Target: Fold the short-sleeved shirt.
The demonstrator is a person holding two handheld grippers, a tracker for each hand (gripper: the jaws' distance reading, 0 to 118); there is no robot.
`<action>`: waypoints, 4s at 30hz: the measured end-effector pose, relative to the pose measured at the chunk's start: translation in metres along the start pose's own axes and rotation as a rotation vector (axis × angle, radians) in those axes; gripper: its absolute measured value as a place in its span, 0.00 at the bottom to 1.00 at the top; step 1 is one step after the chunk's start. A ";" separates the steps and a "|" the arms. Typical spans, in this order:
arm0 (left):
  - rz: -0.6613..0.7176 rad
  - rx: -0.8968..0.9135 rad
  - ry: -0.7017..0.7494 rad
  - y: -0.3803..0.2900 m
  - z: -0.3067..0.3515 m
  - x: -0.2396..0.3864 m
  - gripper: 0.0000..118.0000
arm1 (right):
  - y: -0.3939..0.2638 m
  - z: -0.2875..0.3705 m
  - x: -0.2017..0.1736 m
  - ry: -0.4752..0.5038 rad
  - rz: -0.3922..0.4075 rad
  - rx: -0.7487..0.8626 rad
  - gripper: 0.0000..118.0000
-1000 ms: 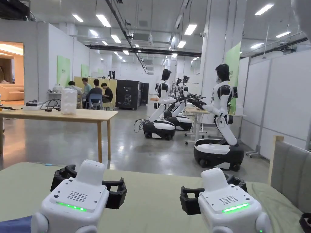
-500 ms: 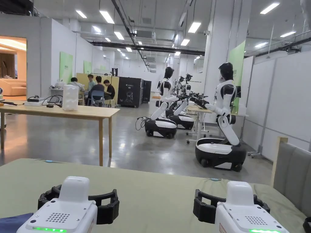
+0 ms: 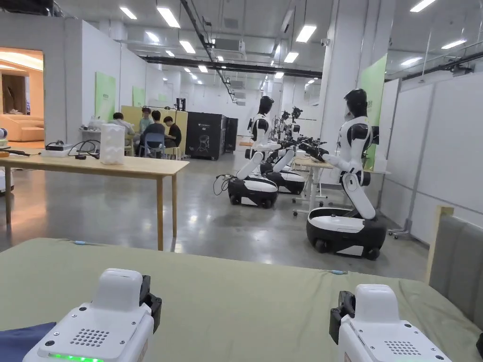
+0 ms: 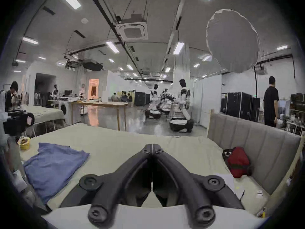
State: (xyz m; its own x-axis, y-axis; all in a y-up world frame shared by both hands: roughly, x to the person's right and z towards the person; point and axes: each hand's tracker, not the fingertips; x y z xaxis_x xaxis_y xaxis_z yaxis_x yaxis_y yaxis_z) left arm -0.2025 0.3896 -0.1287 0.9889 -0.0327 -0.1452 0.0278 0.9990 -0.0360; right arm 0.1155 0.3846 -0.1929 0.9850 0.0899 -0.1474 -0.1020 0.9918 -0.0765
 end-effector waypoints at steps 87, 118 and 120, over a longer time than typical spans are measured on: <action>-0.045 -0.300 -0.272 -0.101 -0.048 0.066 0.79 | -0.110 0.016 0.036 0.064 -0.119 -0.201 0.00; 0.023 -0.993 0.006 -0.249 -0.271 -0.116 0.63 | -0.156 -0.051 0.013 0.084 -0.104 -0.342 0.00; 0.046 -0.966 0.026 -0.252 -0.270 -0.118 0.60 | -0.156 -0.055 0.017 0.077 -0.099 -0.346 0.00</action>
State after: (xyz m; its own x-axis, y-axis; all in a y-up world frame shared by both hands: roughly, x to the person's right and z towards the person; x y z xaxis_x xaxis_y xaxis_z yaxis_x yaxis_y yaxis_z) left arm -0.3653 0.1332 -0.3693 0.9821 -0.0063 -0.1882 -0.1547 0.5429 -0.8254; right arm 0.1405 0.2263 -0.2373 0.9804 -0.0255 -0.1953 -0.0603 0.9051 -0.4209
